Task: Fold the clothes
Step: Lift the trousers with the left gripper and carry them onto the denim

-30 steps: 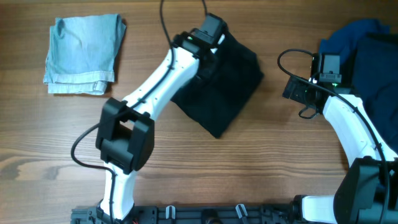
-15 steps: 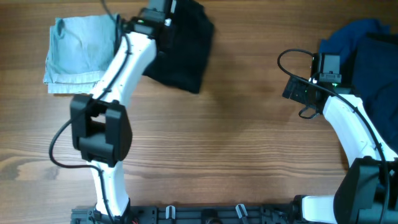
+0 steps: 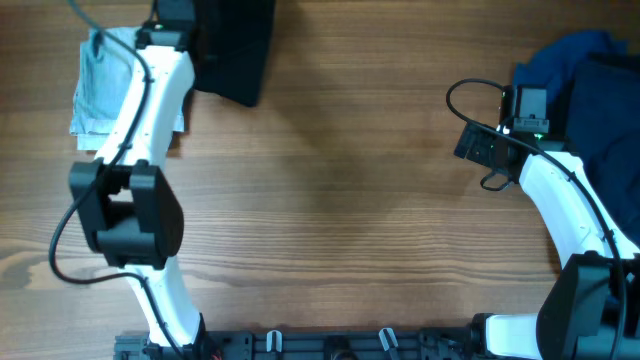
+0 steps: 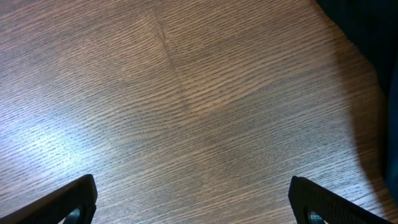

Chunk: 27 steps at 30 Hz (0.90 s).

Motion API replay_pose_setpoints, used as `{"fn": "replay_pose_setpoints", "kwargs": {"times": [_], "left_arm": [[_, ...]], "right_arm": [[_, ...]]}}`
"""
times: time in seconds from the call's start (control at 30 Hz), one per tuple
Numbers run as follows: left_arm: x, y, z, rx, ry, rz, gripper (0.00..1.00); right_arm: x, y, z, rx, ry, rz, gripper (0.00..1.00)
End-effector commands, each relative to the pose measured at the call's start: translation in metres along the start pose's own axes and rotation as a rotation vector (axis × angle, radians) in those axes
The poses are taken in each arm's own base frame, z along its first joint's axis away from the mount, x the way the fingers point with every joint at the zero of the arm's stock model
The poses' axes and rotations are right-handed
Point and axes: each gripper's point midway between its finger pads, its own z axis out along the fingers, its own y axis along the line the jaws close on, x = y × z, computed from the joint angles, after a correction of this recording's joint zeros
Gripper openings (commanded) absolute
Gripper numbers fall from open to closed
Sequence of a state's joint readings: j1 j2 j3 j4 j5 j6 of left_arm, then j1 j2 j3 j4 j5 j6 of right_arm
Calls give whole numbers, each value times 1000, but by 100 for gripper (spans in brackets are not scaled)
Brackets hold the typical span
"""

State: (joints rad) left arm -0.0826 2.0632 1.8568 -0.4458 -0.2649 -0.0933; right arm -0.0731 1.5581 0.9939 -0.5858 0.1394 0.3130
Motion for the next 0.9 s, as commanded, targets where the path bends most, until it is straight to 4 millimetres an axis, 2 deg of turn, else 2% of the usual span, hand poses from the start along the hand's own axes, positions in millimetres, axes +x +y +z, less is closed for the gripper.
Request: {"fn": "replay_pose_setpoints", "kwargs": {"times": [0.0, 0.07, 0.13, 0.33, 0.6, 0.87], "left_arm": [[-62, 54, -42, -45, -169, -352, 4], [-65, 76, -42, -56, -179, -477, 4], [-65, 89, -40, -32, -170, -564, 4], [-61, 115, -37, 59, -113, -710, 4], [-71, 137, -59, 69, -137, -1066, 4], [-65, 181, -61, 64, -126, -1336, 4]], "right_arm": [[-6, -2, -4, 11, -24, 4, 100], [-6, -2, -4, 11, -24, 4, 100], [-6, -2, -4, 11, -24, 4, 100], [-6, -2, -4, 11, -24, 4, 100], [-6, -2, -4, 11, -24, 4, 100], [-6, -2, -4, 11, -24, 4, 100]]}}
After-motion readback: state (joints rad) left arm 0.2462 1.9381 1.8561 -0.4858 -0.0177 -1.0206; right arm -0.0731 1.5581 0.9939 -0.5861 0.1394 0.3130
